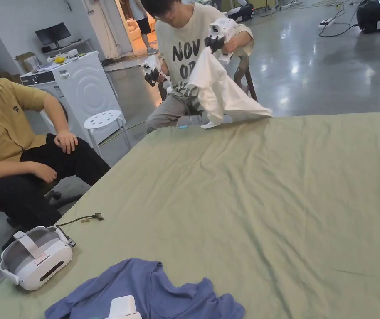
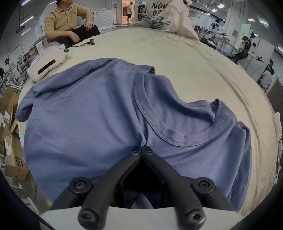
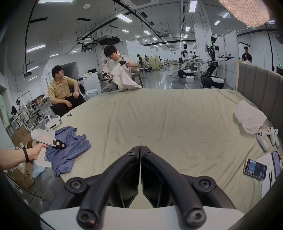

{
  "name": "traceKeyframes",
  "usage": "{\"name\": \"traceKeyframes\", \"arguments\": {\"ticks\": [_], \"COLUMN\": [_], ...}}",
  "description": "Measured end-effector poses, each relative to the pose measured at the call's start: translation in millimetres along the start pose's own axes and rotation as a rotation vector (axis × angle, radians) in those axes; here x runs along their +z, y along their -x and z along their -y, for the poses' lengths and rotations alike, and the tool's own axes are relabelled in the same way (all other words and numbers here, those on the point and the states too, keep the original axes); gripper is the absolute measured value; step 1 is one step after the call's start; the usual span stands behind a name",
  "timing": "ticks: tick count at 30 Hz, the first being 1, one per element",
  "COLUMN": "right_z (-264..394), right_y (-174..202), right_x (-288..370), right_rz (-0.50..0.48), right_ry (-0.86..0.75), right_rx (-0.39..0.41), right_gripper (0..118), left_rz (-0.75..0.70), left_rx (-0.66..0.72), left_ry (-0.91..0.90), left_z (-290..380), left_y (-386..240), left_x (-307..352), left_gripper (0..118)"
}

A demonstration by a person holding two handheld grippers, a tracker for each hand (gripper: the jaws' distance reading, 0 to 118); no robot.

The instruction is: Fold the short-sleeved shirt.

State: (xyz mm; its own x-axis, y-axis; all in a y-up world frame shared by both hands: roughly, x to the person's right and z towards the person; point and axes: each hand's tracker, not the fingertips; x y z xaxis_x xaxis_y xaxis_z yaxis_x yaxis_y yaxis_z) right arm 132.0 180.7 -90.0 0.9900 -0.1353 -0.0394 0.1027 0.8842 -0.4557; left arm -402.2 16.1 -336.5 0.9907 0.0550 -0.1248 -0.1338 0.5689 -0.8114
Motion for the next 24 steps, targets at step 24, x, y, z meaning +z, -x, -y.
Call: {"name": "traceKeyframes", "arguments": {"ticks": [24], "right_z": [23.2], "right_y": [-88.7], "right_x": [117.6], "right_rz": [0.203], "right_ry": [-0.155], "right_rx": [-0.216], "right_gripper": [0], "left_rz": [0.88], "left_rx": [-0.303], "left_ry": [-0.289], "left_z": [-33.4], "left_y": [-398.4], "left_x": [170.8], "left_gripper": [0]}}
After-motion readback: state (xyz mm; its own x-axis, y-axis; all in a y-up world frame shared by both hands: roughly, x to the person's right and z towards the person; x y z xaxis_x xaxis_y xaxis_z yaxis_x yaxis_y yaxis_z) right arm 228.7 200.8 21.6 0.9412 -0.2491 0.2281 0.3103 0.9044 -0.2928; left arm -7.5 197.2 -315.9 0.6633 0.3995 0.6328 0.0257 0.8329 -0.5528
